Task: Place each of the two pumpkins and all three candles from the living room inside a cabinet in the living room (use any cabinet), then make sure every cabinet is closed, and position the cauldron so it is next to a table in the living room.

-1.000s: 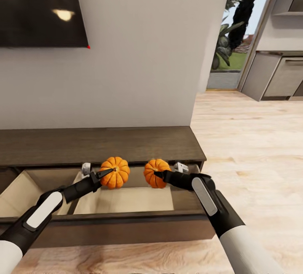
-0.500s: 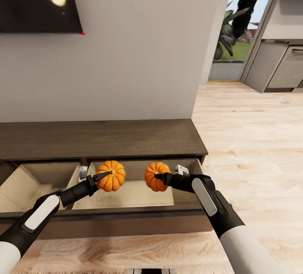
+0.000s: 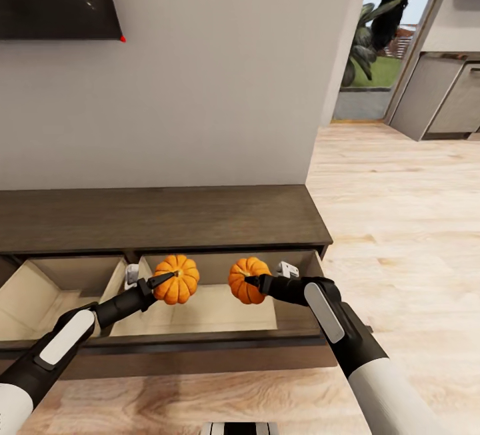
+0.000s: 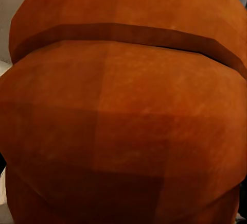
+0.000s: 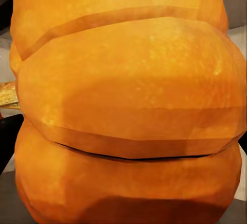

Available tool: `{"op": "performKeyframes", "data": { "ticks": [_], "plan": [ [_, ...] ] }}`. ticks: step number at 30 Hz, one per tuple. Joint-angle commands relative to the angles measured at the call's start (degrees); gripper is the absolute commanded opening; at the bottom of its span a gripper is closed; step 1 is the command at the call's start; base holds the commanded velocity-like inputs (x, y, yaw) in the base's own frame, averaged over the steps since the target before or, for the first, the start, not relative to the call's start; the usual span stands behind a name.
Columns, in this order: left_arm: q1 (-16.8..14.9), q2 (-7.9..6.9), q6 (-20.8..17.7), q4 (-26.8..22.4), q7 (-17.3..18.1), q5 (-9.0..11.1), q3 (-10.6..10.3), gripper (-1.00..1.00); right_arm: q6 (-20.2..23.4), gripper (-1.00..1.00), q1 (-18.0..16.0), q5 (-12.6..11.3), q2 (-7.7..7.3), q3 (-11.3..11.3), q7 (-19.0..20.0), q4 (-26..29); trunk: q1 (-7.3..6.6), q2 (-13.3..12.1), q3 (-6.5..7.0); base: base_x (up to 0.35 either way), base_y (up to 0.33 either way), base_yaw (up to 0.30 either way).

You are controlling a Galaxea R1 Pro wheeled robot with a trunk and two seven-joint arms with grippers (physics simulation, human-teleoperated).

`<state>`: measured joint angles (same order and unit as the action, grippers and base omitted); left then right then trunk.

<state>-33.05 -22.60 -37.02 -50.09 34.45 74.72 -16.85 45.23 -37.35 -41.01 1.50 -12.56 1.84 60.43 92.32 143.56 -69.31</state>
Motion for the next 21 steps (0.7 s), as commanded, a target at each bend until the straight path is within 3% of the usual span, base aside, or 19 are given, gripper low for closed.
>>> {"op": "performKeyframes", "data": {
  "ticks": [1,10,13,21],
  "plan": [
    [0.0,0.01,-0.1,0.0,0.0,0.1,0.0,-1.00,-0.1,-1.00,0.0,-0.3,0.00,0.0,0.0,0.0,-0.01,0.0,0.00,0.020,0.000,0.000],
    [0.0,-0.15,-0.2,-0.2,0.0,0.0,-0.1,-1.00,-0.1,-1.00,0.0,-0.3,0.08,0.2,0.0,0.0,0.17,0.1,-1.45,0.002,0.000,-0.035],
    [0.0,-0.16,-0.2,-0.2,0.0,0.0,-0.1,-1.00,-0.1,-1.00,0.0,-0.3,0.08,0.3,0.0,0.0,0.17,0.1,-1.34,0.000,0.000,-0.136],
    [0.0,-0.13,-0.2,-0.1,-0.1,0.0,-0.1,-1.00,-0.1,-1.00,0.0,-0.3,0.09,0.3,0.0,0.0,0.38,0.2,-3.07,0.000,0.000,-0.016]
  ]
}}
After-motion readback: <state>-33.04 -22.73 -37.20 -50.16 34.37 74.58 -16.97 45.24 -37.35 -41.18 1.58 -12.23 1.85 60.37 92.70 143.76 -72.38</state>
